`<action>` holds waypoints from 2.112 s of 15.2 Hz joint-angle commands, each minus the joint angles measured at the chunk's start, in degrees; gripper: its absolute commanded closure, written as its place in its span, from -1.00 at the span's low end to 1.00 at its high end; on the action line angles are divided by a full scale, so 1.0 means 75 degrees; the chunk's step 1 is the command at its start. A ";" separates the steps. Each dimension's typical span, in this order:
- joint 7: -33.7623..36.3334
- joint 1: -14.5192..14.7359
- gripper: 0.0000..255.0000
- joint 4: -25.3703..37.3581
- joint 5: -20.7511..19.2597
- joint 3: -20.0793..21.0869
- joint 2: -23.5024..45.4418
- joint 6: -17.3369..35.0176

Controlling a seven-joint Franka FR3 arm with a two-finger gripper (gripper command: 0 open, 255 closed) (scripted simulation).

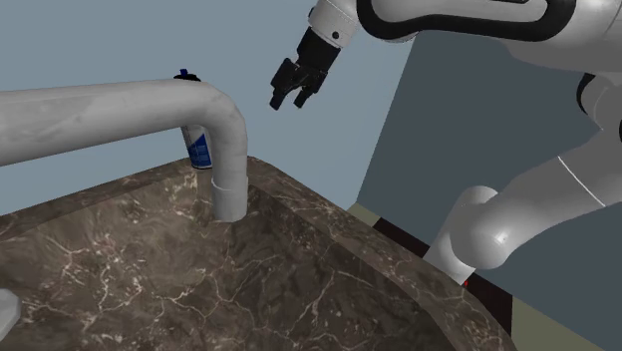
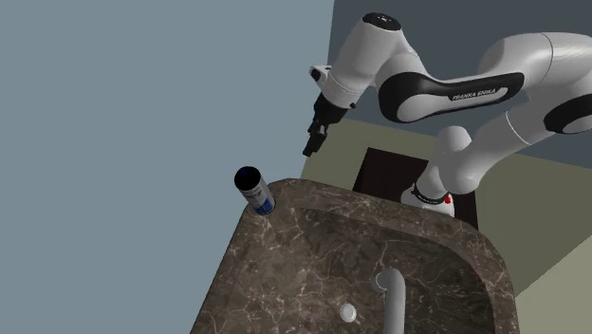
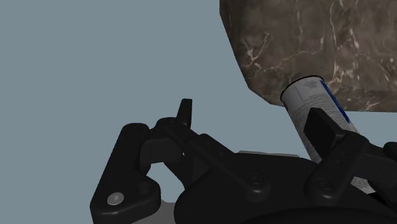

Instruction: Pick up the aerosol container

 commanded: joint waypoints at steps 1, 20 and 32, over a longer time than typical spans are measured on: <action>0.0182 0.0009 -1.00 0.0378 -0.0083 0.0225 0.0419 0.0317; 0.2047 0.0173 -1.00 0.2891 -0.2074 0.1750 0.3222 0.2122; 0.2090 0.0176 1.00 0.2627 -0.2109 0.1756 0.3238 0.2399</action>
